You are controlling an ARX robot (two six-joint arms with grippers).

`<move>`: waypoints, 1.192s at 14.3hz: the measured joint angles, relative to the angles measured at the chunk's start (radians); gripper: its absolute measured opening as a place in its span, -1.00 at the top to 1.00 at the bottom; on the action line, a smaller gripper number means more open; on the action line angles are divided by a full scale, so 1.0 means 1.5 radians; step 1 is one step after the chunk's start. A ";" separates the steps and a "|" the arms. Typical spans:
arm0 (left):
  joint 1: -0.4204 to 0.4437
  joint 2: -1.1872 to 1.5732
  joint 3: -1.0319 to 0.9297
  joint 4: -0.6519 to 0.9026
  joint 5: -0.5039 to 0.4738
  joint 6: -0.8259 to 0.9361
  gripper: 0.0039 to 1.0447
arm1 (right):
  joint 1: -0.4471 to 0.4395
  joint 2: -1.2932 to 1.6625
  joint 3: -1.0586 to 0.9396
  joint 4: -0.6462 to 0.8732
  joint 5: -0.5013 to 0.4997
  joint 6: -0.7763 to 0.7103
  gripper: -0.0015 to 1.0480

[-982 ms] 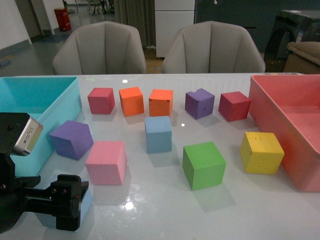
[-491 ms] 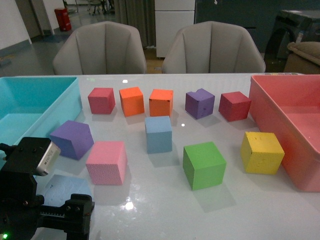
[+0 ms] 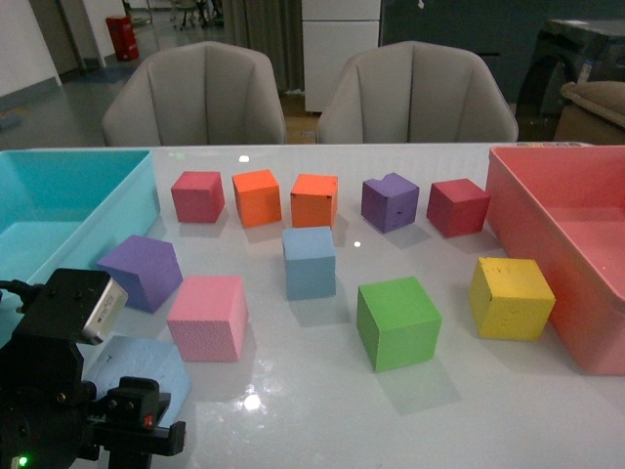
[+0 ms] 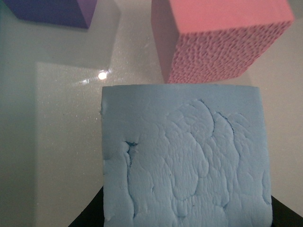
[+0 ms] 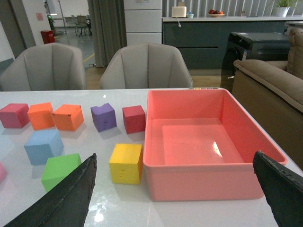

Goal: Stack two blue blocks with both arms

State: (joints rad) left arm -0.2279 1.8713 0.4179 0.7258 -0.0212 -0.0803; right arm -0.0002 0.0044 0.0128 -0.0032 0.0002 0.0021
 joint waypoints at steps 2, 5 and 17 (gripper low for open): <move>-0.025 -0.101 -0.009 -0.050 -0.004 0.001 0.12 | 0.000 0.000 0.000 0.000 0.000 0.000 -0.87; -0.081 -0.167 0.065 -0.141 -0.021 0.002 0.16 | 0.000 0.000 0.000 0.000 0.000 0.000 -0.87; -0.166 0.203 0.680 -0.473 -0.069 -0.012 0.19 | 0.000 0.000 0.000 0.000 0.000 0.000 -0.87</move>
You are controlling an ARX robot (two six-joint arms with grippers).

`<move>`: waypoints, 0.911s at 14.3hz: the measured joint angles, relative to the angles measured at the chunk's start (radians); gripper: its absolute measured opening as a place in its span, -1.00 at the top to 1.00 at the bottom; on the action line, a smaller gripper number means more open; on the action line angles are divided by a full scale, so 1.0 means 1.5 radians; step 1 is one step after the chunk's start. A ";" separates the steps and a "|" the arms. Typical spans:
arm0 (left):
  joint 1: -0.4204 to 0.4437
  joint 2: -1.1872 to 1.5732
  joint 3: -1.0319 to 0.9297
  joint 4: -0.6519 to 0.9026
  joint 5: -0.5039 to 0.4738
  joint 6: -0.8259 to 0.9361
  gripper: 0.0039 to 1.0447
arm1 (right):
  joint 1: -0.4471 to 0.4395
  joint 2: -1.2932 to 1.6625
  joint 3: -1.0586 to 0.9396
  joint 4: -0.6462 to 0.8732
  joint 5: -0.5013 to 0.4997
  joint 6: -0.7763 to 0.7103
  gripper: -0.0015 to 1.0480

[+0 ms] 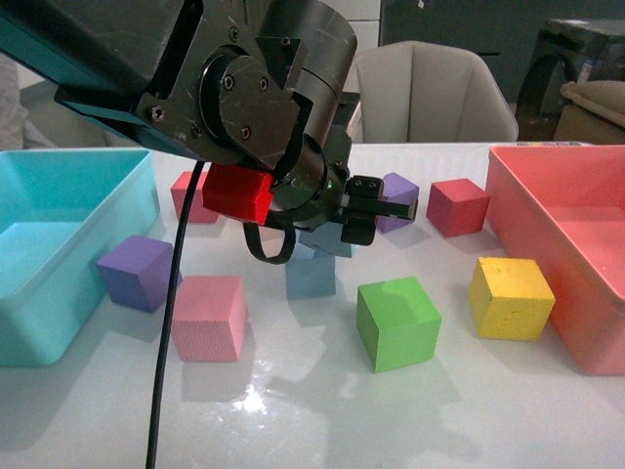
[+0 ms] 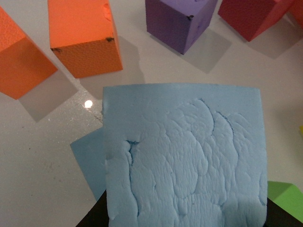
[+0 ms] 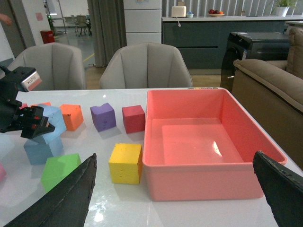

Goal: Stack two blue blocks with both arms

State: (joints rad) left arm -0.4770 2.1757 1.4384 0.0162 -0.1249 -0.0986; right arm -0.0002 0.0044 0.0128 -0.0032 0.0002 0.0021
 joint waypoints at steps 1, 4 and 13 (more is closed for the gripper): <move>0.009 0.015 0.026 -0.012 -0.001 -0.005 0.19 | 0.000 0.000 0.000 0.000 0.000 0.000 -0.87; 0.028 0.024 0.044 -0.019 0.008 -0.022 0.19 | 0.000 0.000 0.000 0.000 0.000 0.000 -0.87; 0.041 0.024 0.020 -0.002 0.013 -0.034 0.20 | 0.000 0.000 0.000 0.000 0.000 0.000 -0.87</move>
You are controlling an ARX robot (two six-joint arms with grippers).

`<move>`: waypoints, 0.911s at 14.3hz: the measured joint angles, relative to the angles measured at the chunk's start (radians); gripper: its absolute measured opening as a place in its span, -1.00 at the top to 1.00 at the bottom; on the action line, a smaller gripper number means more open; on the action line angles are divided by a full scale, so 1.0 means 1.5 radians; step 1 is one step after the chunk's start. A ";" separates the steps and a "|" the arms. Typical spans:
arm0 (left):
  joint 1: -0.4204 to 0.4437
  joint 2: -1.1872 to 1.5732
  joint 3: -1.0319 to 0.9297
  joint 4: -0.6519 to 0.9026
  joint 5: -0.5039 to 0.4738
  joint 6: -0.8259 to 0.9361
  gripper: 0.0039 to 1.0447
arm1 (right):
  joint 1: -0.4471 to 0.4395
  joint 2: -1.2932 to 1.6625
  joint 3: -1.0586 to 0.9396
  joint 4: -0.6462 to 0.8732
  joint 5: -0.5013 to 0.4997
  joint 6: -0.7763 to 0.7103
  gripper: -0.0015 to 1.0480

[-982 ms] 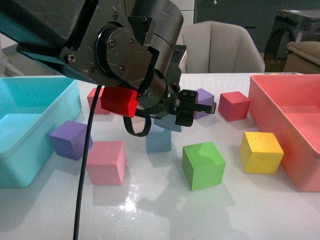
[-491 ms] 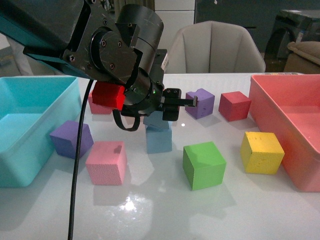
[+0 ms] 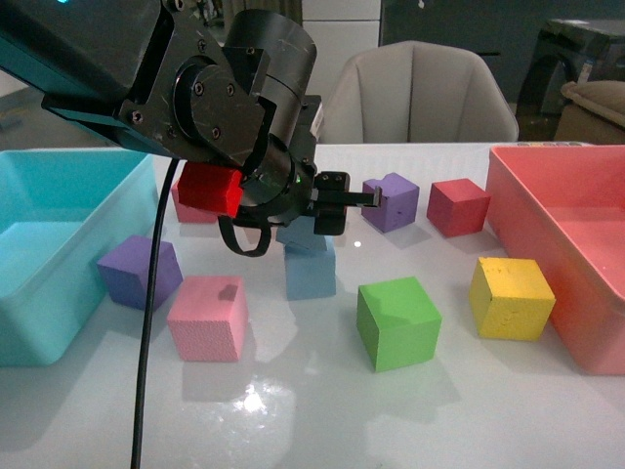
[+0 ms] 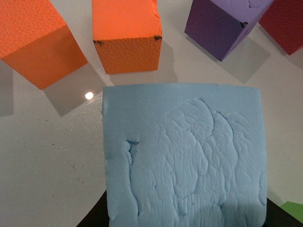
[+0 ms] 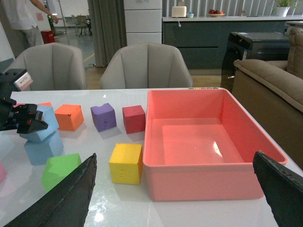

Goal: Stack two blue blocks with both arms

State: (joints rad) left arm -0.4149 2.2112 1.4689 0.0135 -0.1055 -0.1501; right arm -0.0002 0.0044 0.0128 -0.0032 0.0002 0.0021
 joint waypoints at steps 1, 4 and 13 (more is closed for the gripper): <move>0.001 0.000 0.000 0.000 0.001 0.000 0.07 | 0.000 0.000 0.000 0.000 0.000 0.000 -0.87; 0.005 0.002 0.000 -0.002 0.004 0.000 -0.59 | 0.000 0.000 0.000 0.000 0.000 0.000 -0.87; 0.007 -0.020 -0.020 0.027 0.018 -0.002 -0.88 | 0.000 0.000 0.000 0.000 0.000 0.000 -0.87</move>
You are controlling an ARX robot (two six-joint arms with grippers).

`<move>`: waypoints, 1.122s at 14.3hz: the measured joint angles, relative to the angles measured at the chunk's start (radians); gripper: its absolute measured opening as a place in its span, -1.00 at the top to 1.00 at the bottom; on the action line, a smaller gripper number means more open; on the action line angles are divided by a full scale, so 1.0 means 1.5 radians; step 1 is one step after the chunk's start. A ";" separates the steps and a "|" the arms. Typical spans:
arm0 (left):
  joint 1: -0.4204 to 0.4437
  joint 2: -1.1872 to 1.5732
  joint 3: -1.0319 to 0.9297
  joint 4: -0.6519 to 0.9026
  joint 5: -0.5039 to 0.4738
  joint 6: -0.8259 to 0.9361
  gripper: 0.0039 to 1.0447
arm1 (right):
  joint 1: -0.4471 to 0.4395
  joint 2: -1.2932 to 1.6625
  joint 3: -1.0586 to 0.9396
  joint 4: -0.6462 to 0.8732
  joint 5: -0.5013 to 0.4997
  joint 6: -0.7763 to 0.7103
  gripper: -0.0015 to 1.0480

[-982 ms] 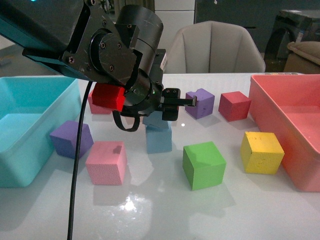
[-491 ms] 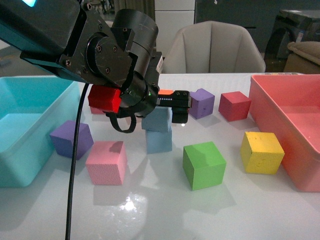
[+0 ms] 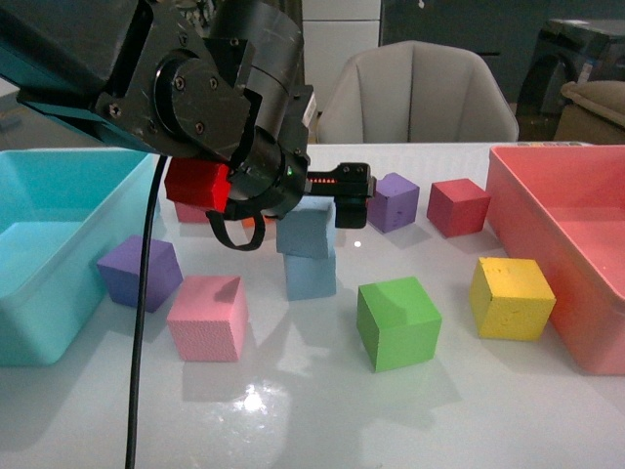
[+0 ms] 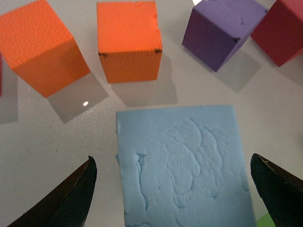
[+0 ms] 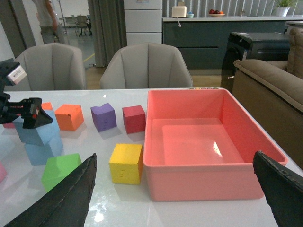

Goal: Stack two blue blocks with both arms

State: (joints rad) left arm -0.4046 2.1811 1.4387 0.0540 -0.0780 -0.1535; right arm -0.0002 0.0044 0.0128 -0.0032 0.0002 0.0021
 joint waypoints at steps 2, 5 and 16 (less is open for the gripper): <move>-0.004 -0.048 -0.030 0.028 0.004 -0.001 -0.88 | 0.000 0.000 0.000 0.000 0.000 0.000 -0.87; -0.023 -0.184 -0.142 0.154 0.016 -0.005 -0.88 | 0.000 0.000 0.000 0.000 0.000 0.000 -0.87; 0.169 -0.888 -0.866 0.430 -0.051 0.093 0.97 | 0.000 0.000 0.000 0.000 0.000 0.000 -0.87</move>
State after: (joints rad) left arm -0.1513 0.8497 0.1394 0.6983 -0.1551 -0.0147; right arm -0.0002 0.0044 0.0128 -0.0032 0.0002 0.0021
